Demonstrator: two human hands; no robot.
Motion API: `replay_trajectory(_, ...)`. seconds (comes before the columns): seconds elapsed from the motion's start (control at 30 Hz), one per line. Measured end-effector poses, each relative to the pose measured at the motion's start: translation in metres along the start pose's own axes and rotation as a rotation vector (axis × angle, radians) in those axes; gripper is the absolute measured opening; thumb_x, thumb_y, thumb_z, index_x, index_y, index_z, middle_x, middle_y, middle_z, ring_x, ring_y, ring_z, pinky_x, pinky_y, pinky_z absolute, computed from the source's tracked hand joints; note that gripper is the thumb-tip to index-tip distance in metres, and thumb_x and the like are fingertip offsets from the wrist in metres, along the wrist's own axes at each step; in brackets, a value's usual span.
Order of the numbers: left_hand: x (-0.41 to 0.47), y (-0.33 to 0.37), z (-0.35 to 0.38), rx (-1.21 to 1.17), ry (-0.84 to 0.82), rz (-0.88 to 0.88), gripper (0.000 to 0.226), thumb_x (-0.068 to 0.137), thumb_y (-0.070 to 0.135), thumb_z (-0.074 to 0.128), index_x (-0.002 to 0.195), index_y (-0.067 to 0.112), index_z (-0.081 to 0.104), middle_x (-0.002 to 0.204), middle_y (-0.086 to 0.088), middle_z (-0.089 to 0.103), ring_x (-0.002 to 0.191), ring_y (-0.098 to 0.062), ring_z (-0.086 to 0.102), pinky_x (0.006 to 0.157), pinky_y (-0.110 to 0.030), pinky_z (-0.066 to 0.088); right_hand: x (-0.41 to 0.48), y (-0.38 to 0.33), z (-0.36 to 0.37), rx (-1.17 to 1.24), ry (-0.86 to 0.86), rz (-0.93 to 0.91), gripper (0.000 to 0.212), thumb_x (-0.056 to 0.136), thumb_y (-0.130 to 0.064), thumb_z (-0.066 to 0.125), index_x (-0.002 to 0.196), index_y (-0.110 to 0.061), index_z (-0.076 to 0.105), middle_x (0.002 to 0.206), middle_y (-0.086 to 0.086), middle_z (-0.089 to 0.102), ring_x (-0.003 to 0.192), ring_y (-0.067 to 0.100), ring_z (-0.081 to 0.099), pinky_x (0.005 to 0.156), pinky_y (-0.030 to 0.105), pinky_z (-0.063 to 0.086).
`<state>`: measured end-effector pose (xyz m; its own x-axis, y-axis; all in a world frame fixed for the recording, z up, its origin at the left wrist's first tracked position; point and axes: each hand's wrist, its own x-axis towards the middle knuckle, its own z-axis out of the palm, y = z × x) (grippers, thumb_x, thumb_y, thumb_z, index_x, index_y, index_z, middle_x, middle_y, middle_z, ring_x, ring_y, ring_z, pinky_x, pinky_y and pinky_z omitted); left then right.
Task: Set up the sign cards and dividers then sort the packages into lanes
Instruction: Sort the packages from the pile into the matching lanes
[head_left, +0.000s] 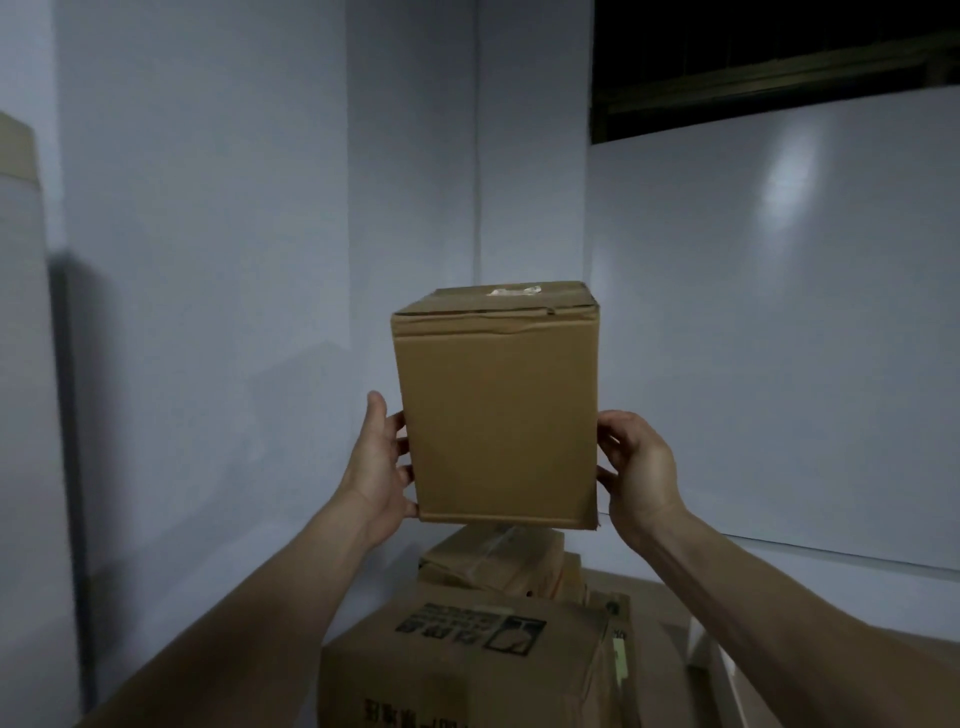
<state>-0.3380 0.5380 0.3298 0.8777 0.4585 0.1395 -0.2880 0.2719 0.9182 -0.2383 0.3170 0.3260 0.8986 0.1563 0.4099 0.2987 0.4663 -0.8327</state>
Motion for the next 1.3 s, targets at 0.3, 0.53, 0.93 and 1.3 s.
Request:
replay_trajectory(0.3, -0.021, 0.013, 0.000, -0.007, 0.016, 0.060, 0.067, 0.092, 0.078, 0.026, 0.132, 0.038, 0.060, 0.147, 0.004, 0.053, 0.143, -0.032, 0.037, 0.114, -0.074, 0.008, -0.017, -0.021, 0.011, 0.021, -0.068, 0.059, 0.055, 0.107, -0.048, 0.031, 0.080, -0.041, 0.078, 0.099, -0.011, 0.075, 0.109, 0.018, 0.061, 0.096, 0.046, 0.042)
replay_trajectory(0.53, -0.041, 0.014, -0.002, -0.060, -0.087, 0.028, 0.063, 0.094, 0.069, 0.040, 0.124, 0.023, 0.071, 0.119, -0.015, 0.072, 0.100, -0.037, 0.071, 0.085, -0.049, 0.057, -0.035, -0.039, 0.013, 0.055, -0.209, 0.090, 0.071, 0.103, -0.058, 0.031, 0.133, 0.000, 0.060, 0.125, 0.027, 0.066, 0.118, 0.046, 0.062, 0.104, 0.060, 0.047)
replay_trajectory(0.93, -0.075, 0.021, 0.010, -0.031, -0.083, 0.099, 0.055, 0.100, 0.037, 0.037, 0.068, 0.019, 0.078, 0.083, -0.009, 0.073, 0.081, -0.027, 0.068, 0.082, -0.037, 0.051, -0.059, -0.048, -0.004, 0.149, -0.169, 0.072, 0.047, 0.103, -0.048, 0.040, 0.114, -0.020, 0.076, 0.109, 0.016, 0.075, 0.097, 0.033, 0.073, 0.087, 0.046, 0.058)
replay_trajectory(1.3, -0.107, 0.031, 0.033, 0.059, -0.300, -0.094, 0.073, 0.076, 0.088, 0.034, 0.112, 0.039, 0.076, 0.118, -0.007, 0.074, 0.115, -0.033, 0.063, 0.102, -0.062, 0.041, -0.077, -0.077, -0.029, 0.047, -0.126, -0.073, 0.030, 0.106, -0.040, 0.038, 0.104, -0.029, 0.066, 0.095, -0.003, 0.078, 0.092, 0.019, 0.070, 0.084, 0.039, 0.055)
